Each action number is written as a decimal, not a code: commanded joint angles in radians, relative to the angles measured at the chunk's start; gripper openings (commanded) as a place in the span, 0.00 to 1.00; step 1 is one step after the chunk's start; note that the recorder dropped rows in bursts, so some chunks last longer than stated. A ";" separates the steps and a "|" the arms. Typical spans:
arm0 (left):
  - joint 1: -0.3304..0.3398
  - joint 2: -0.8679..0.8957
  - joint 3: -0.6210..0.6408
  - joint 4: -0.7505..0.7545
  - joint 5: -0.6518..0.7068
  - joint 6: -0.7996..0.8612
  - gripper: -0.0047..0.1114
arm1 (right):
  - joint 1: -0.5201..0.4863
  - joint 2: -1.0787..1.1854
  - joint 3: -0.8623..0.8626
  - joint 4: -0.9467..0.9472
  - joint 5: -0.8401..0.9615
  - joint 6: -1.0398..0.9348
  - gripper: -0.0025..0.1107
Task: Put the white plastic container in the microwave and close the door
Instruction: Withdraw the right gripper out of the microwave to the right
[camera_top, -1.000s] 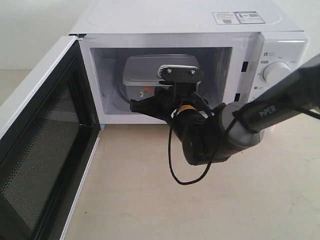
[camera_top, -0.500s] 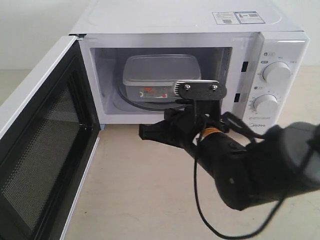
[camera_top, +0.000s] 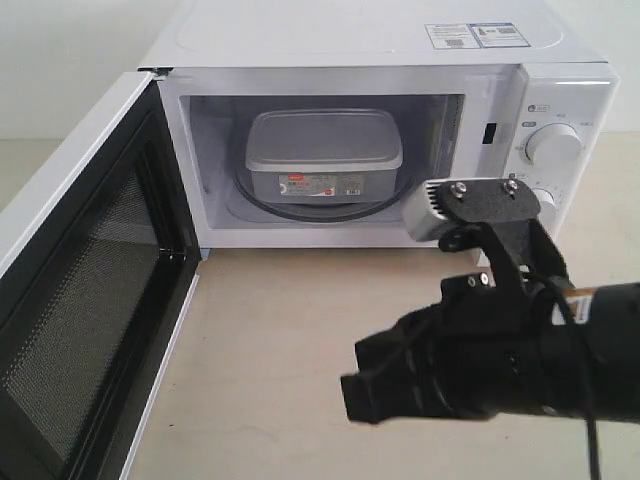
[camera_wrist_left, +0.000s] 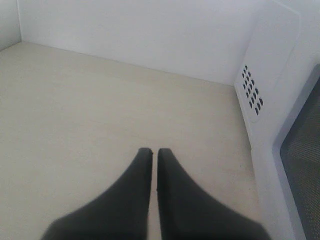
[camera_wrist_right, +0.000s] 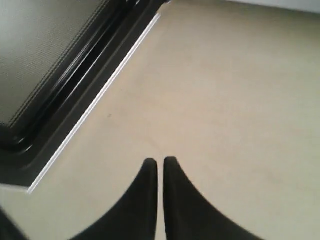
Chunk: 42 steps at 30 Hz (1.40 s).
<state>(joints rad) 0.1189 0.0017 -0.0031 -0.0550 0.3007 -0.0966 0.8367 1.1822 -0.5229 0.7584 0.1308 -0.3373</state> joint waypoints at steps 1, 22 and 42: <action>-0.001 -0.002 0.003 -0.008 -0.001 -0.008 0.08 | -0.002 -0.094 -0.008 -0.112 0.309 0.070 0.02; -0.001 -0.002 0.003 -0.008 -0.001 -0.008 0.08 | -0.002 -0.351 -0.085 -0.447 0.619 0.286 0.02; -0.001 -0.002 0.003 -0.008 -0.398 -0.008 0.08 | -0.002 -0.474 -0.085 -0.454 0.741 0.337 0.02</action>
<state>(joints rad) 0.1189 0.0017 -0.0031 -0.0550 0.1350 -0.0966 0.8367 0.7122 -0.6033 0.3161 0.8699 0.0000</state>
